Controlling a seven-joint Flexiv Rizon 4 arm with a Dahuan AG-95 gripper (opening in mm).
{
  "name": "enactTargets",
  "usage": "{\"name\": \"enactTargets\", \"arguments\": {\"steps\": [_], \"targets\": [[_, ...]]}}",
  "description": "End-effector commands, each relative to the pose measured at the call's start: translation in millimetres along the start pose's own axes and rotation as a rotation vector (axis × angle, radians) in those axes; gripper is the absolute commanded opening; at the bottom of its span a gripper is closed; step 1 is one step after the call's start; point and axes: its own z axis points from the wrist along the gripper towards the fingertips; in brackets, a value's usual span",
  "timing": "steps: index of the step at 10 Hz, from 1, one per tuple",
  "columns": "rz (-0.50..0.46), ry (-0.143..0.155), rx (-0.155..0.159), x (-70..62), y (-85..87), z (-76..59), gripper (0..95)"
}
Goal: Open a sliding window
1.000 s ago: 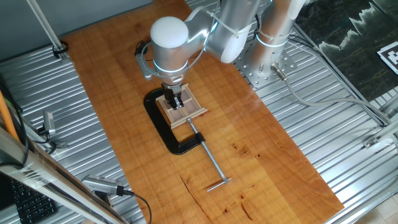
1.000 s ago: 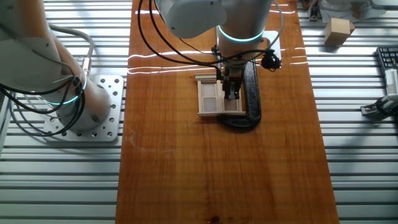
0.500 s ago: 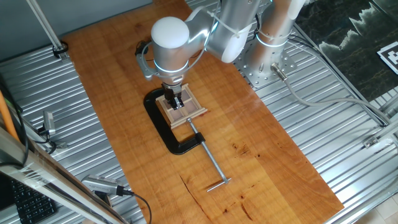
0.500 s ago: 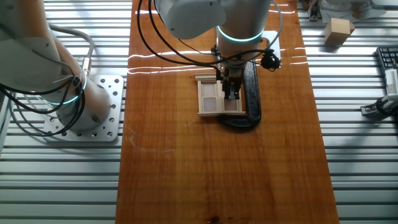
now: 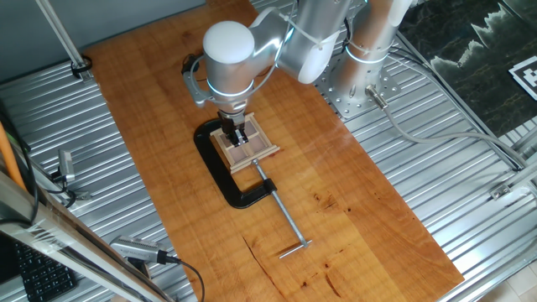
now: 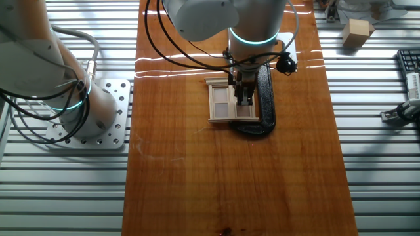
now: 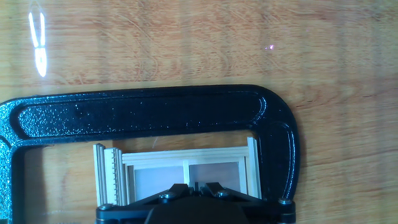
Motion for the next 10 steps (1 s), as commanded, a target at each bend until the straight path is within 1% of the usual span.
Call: {"name": "enactTargets", "arguments": {"steps": [1,10], "targets": [[-0.001,0.0,0.002,-0.9,0.0,0.9,0.0],[-0.001,0.005,0.007,-0.6,-1.0,2.5,0.0]]}}
